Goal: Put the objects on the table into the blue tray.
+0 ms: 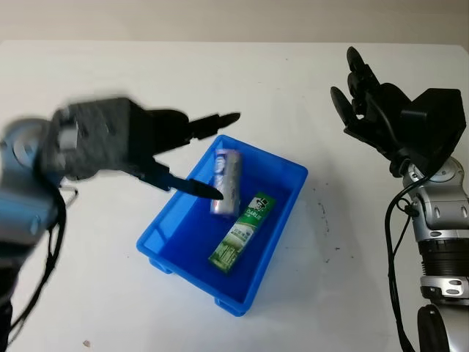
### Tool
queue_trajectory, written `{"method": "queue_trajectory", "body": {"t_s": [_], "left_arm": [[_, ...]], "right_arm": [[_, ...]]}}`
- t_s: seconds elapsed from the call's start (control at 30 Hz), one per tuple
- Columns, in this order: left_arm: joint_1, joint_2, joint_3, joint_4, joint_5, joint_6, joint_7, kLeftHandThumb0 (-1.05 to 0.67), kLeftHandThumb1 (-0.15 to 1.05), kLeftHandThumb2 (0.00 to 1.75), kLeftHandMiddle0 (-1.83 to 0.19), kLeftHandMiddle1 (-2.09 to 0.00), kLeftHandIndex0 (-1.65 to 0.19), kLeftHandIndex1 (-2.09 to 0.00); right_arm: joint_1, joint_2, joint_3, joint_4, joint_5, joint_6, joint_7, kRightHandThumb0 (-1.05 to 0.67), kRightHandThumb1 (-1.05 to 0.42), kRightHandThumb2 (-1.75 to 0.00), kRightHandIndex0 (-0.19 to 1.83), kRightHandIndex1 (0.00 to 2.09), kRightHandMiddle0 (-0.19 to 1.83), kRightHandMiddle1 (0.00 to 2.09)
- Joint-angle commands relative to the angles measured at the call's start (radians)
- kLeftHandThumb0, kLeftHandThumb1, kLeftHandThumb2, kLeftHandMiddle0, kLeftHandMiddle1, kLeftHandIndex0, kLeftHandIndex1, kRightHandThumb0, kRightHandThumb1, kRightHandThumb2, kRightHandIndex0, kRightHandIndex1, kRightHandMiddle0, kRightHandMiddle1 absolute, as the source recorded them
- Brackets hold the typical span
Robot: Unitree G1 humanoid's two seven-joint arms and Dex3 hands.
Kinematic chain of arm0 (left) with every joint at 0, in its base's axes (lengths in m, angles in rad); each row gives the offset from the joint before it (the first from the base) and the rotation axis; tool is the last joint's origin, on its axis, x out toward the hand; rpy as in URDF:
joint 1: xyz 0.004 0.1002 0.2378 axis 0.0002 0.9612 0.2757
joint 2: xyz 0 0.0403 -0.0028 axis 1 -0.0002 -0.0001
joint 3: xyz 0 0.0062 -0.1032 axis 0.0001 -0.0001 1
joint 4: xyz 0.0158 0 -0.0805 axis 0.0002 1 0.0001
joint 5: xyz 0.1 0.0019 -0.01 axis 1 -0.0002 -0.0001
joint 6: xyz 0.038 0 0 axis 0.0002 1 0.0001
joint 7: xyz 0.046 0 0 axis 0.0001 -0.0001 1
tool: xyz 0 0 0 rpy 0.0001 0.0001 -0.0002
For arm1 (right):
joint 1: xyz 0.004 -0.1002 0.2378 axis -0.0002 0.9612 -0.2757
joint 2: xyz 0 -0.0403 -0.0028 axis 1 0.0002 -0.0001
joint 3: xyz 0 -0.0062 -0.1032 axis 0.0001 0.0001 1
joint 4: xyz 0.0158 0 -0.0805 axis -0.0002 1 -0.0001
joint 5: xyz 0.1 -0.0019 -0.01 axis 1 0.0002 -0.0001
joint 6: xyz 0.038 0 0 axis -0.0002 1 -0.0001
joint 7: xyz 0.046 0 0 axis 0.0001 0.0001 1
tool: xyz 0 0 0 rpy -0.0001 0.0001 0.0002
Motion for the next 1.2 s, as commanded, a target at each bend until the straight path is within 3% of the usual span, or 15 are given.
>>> {"method": "queue_trajectory", "body": {"t_s": [0.0, 0.03, 0.07, 0.1, 0.17, 0.27, 0.43, 0.57, 0.73, 1.0, 1.17], "left_arm": [[-0.044, -0.010, 0.070, 0.031, -0.041, -0.019, 0.030, -0.80, 0.91, 0.05, 0.19, 0.00, 0.19, 0.00], [-0.046, -0.017, 0.091, 0.039, -0.040, -0.032, 0.073, -0.83, 0.94, 0.06, 0.19, 0.00, 0.19, 0.00], [-0.047, -0.037, 0.122, 0.047, -0.030, -0.044, 0.141, -0.86, 1.00, 0.17, 0.19, 0.00, 0.19, 0.00], [-0.045, -0.070, 0.158, 0.054, -0.022, -0.040, 0.221, -0.86, 1.02, 0.36, 0.19, 0.00, 0.19, 0.00], [-0.026, -0.141, 0.221, 0.100, -0.020, -0.082, 0.364, -0.82, 1.04, 0.58, 0.19, 0.00, 0.19, 0.00], [0.012, -0.209, 0.268, 0.200, -0.027, -0.219, 0.492, -0.79, 1.05, 0.69, 0.19, 0.00, 0.19, 0.00], [0.097, -0.355, 0.372, 0.464, -0.089, -0.469, 0.659, -0.81, 1.05, 0.73, 0.19, 0.00, 0.19, 0.00], [0.148, -0.396, 0.364, 0.600, -0.093, -0.600, 0.702, -0.80, 1.05, 0.79, 0.19, 0.00, 0.19, 0.00], [0.192, -0.456, 0.342, 0.693, -0.077, -0.670, 0.789, -0.79, 1.05, 0.77, 0.19, 0.00, 0.19, 0.00], [0.225, -0.452, 0.298, 0.777, -0.071, -0.748, 0.776, -0.78, 1.05, 0.75, 0.19, 0.00, 0.19, 0.00], [0.237, -0.447, 0.285, 0.769, -0.073, -0.751, 0.773, -0.80, 1.05, 0.75, 0.19, 0.00, 0.19, 0.00]], "right_arm": [[-0.015, -0.002, 0.003, 0.011, 0.003, -0.021, 0.003, -0.54, -1.05, -0.61, -0.19, 0.00, -0.19, 0.00], [-0.019, -0.001, 0.002, 0.016, 0.004, -0.025, 0.003, -0.54, -1.05, -0.61, -0.19, 0.00, -0.19, 0.00], [-0.025, 0.002, 0.001, 0.022, 0.009, -0.030, 0.005, -0.54, -1.05, -0.62, -0.19, 0.00, -0.19, 0.00], [-0.031, 0.006, 0.000, 0.029, 0.014, -0.035, 0.008, -0.53, -1.05, -0.62, -0.19, 0.00, -0.19, 0.00], [-0.043, 0.015, -0.002, 0.039, 0.026, -0.041, 0.011, -0.54, -1.05, -0.62, -0.19, 0.00, -0.19, 0.00], [-0.057, 0.031, -0.005, 0.050, 0.046, -0.043, 0.013, -0.54, -1.05, -0.63, -0.19, 0.00, -0.19, 0.00], [-0.076, 0.072, 0.005, 0.075, 0.052, -0.093, 0.000, -0.63, -1.05, -0.68, -0.19, 0.00, -0.19, 0.00], [-0.087, 0.092, 0.009, 0.116, 0.064, -0.134, 0.021, -0.68, -1.05, -0.75, -0.19, 0.00, -0.19, 0.00], [-0.092, 0.116, 0.001, 0.158, 0.077, -0.160, 0.014, -0.73, -1.05, -0.78, -0.19, 0.00, -0.19, 0.00], [-0.066, 0.138, -0.012, 0.137, 0.100, -0.117, -0.016, -0.77, -1.05, -0.76, -0.19, 0.00, -0.19, 0.00], [-0.052, 0.140, -0.016, 0.129, 0.108, -0.103, -0.027, -0.75, -1.05, -0.76, -0.19, 0.00, -0.19, 0.00]]}}
